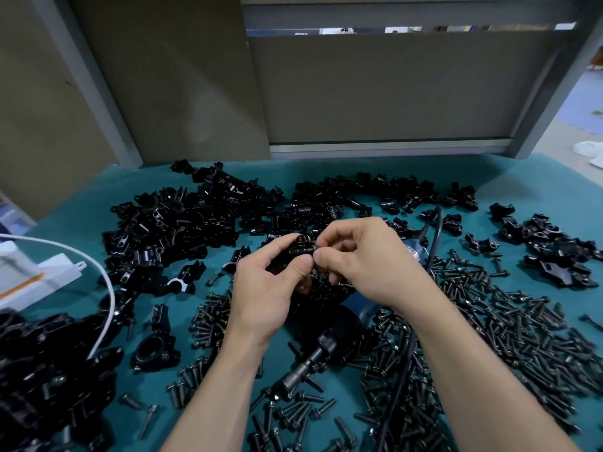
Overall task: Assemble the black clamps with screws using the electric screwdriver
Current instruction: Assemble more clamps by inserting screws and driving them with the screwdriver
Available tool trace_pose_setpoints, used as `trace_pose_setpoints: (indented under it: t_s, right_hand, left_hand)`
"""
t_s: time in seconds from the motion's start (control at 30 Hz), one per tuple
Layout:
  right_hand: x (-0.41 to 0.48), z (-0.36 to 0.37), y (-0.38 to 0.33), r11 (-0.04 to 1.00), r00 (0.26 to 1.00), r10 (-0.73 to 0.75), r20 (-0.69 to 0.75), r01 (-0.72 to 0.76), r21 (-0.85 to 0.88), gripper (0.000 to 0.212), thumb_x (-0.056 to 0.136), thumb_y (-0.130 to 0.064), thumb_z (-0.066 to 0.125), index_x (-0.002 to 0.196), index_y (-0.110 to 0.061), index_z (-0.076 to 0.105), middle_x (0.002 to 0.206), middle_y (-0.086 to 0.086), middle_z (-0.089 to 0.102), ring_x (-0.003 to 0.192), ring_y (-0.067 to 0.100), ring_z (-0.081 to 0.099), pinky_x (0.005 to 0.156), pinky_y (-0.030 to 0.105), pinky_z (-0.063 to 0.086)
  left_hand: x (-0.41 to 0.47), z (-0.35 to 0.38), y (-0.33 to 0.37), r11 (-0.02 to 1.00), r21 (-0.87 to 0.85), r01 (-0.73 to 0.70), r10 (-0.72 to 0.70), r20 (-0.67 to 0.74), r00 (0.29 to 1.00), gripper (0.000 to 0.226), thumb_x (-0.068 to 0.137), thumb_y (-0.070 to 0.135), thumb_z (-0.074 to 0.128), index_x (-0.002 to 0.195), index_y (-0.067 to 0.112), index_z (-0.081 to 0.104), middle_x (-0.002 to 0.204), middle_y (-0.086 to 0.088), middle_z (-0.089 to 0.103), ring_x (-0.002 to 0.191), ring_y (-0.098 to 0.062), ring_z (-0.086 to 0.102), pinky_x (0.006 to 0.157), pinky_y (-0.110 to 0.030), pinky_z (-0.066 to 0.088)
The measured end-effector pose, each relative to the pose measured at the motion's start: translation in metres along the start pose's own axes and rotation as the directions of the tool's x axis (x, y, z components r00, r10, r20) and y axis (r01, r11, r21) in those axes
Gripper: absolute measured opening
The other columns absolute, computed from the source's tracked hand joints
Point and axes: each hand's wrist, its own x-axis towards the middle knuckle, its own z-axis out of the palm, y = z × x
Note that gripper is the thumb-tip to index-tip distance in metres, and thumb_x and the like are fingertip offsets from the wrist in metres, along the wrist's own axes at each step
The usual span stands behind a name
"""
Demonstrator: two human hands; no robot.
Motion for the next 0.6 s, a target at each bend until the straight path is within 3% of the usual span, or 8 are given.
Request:
trace_pose_setpoints:
  t_s: [0.2,0.33,0.43,0.6]
  right_hand:
    - [0.003,0.004,0.004,0.998,0.998,-0.038,0.041,0.040,-0.041,0.020,0.097,-0.020,0.067,0.078,-0.025,0.065,0.062,-0.001,0.070,0.051,0.008,0.055,0.061,0.033,0.052]
    - [0.002,0.006,0.002,0.992,0.996,-0.068,0.053,0.073,-0.102,0.031,0.102,-0.025,0.060,0.071,-0.025,0.061,0.058,-0.003,0.065,0.050,0.004,0.051,0.057,0.024,0.044]
    - [0.001,0.007,0.000,0.989,0.997,-0.061,0.037,0.065,-0.134,0.041,0.103,-0.028,0.056,0.063,-0.018,0.054,0.055,0.003,0.055,0.049,0.007,0.043,0.056,0.032,0.041]
    - [0.000,0.012,-0.002,0.991,0.999,0.024,0.026,-0.020,-0.133,0.054,0.106,-0.033,0.048,0.055,-0.016,0.038,0.045,-0.008,0.035,0.045,0.009,0.031,0.048,0.025,0.026]
  left_hand:
    - [-0.003,0.001,0.004,0.999,0.020,-0.041,0.040,0.029,0.999,0.042,0.090,0.012,0.081,0.112,0.048,0.078,0.100,0.002,0.081,0.083,-0.011,0.076,0.073,-0.024,0.059]
    - [-0.002,0.000,0.002,0.999,0.023,-0.036,0.036,0.023,0.999,0.040,0.090,0.011,0.080,0.116,0.042,0.078,0.102,0.003,0.081,0.084,-0.012,0.075,0.076,-0.028,0.060]
    - [-0.002,0.003,0.001,0.998,0.047,-0.051,0.050,0.015,0.999,0.039,0.084,0.019,0.080,0.109,0.049,0.078,0.102,0.007,0.080,0.089,-0.012,0.076,0.079,-0.031,0.061]
    - [-0.002,0.003,-0.003,0.987,0.147,-0.068,0.072,-0.021,0.997,0.038,0.079,0.034,0.080,0.117,0.034,0.078,0.108,0.008,0.080,0.102,-0.019,0.076,0.093,-0.048,0.061]
